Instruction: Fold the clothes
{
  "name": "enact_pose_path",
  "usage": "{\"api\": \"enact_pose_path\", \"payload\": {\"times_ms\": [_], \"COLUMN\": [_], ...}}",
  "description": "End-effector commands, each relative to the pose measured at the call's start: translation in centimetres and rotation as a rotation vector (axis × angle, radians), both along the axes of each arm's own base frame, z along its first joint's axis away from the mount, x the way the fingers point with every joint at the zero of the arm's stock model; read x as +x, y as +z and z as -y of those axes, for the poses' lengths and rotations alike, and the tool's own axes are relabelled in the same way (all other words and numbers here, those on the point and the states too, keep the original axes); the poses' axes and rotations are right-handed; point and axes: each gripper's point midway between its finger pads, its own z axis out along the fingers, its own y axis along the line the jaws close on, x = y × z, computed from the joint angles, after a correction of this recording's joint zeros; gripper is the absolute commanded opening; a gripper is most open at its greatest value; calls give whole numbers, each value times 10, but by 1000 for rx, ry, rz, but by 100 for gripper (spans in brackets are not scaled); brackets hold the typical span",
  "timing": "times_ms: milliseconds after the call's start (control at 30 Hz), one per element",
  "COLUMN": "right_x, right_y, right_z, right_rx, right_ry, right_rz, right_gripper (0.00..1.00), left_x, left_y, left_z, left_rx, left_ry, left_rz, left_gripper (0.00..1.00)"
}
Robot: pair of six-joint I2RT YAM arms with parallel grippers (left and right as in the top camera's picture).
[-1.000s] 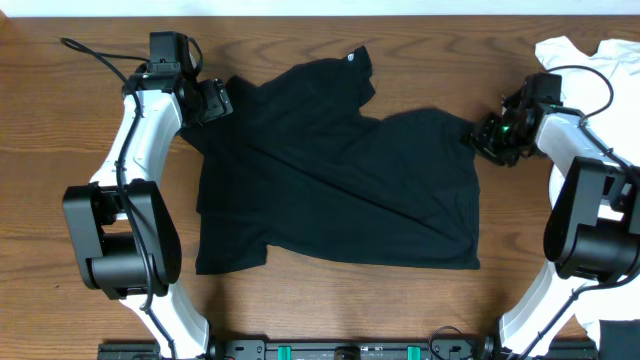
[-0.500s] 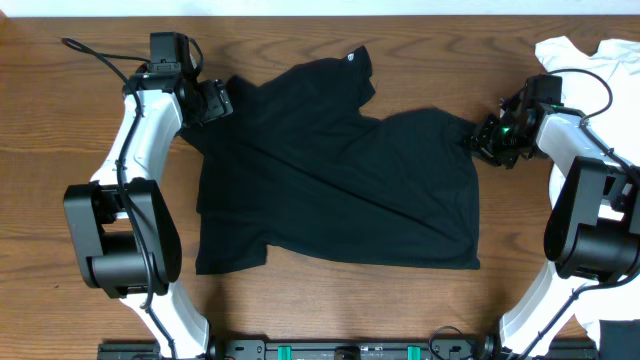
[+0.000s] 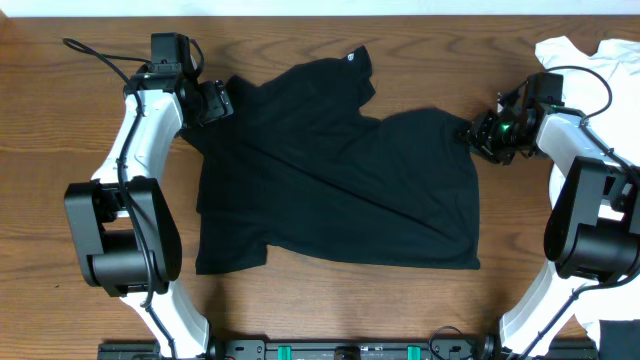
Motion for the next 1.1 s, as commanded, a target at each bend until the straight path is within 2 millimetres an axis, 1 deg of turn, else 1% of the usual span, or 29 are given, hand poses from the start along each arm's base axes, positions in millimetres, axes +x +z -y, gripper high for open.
{"api": "enact_pose_path", "payload": {"times_ms": [0, 100, 200, 300, 367, 500, 633, 733, 833, 867, 933, 967, 1067], "right_x": [4, 3, 3, 4, 4, 4, 3, 3, 3, 3, 3, 3, 4], "right_y": [5, 5, 3, 0, -3, -6, -9, -9, -9, -9, -9, -8, -6], "right_z": [-4, -9, -15, -18, -17, -14, -3, 4, 10, 11, 14, 16, 17], "right_rx": [8, 0, -17, -64, -100, -161, -217, -222, -222, -222, -227, -230, -235], "right_ry": [49, 80, 99, 111, 114, 147, 143, 129, 116, 113, 115, 122, 128], "right_rz": [33, 37, 37, 35, 30, 36, 31, 28, 27, 27, 30, 35, 45], "right_gripper": [42, 38, 31, 21, 18, 17, 15, 15, 18, 24, 43, 47, 48], "left_x": [-6, -6, -6, -6, -6, -6, -8, -8, -6, -5, -4, -4, -4], "left_y": [-13, -13, -13, -14, -14, -19, -29, -33, -33, -32, -32, -32, -32], "left_z": [-2, -2, -2, -2, -2, -2, -2, -2, -2, -2, -2, -2, -2], "left_rx": [8, 8, 8, 8, 8, 8, 6, 6, 6, 6, 6, 6, 6], "left_ry": [7, 7, 7, 7, 7, 7, 6, 7, 7, 7, 6, 6, 7], "left_rz": [-34, -34, -34, -35, -35, -47, -71, -80, -70, -67, -64, -63, -62], "left_gripper": [84, 84, 84, 84, 84, 84, 84, 84, 84, 84, 84, 84, 84]}}
